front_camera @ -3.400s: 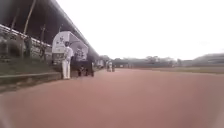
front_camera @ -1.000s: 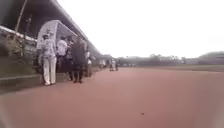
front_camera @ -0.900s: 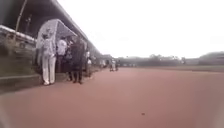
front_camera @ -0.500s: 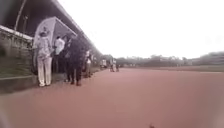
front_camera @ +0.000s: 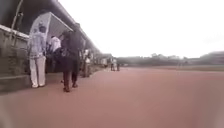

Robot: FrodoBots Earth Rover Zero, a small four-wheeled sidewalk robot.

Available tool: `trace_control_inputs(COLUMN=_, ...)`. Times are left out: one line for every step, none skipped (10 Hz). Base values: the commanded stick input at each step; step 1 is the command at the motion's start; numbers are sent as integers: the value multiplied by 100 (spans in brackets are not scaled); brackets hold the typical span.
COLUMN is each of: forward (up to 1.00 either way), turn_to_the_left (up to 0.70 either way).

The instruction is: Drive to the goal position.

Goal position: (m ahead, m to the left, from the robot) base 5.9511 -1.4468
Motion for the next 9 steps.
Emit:
trace_control_inputs(forward=70, turn_to_the_left=1)
trace_control_inputs(forward=70, turn_to_the_left=1)
trace_control_inputs(forward=70, turn_to_the_left=1)
trace_control_inputs(forward=70, turn_to_the_left=1)
trace_control_inputs(forward=70, turn_to_the_left=1)
trace_control_inputs(forward=70, turn_to_the_left=1)
trace_control_inputs(forward=70, turn_to_the_left=1)
trace_control_inputs(forward=70, turn_to_the_left=1)
trace_control_inputs(forward=70, turn_to_the_left=1)
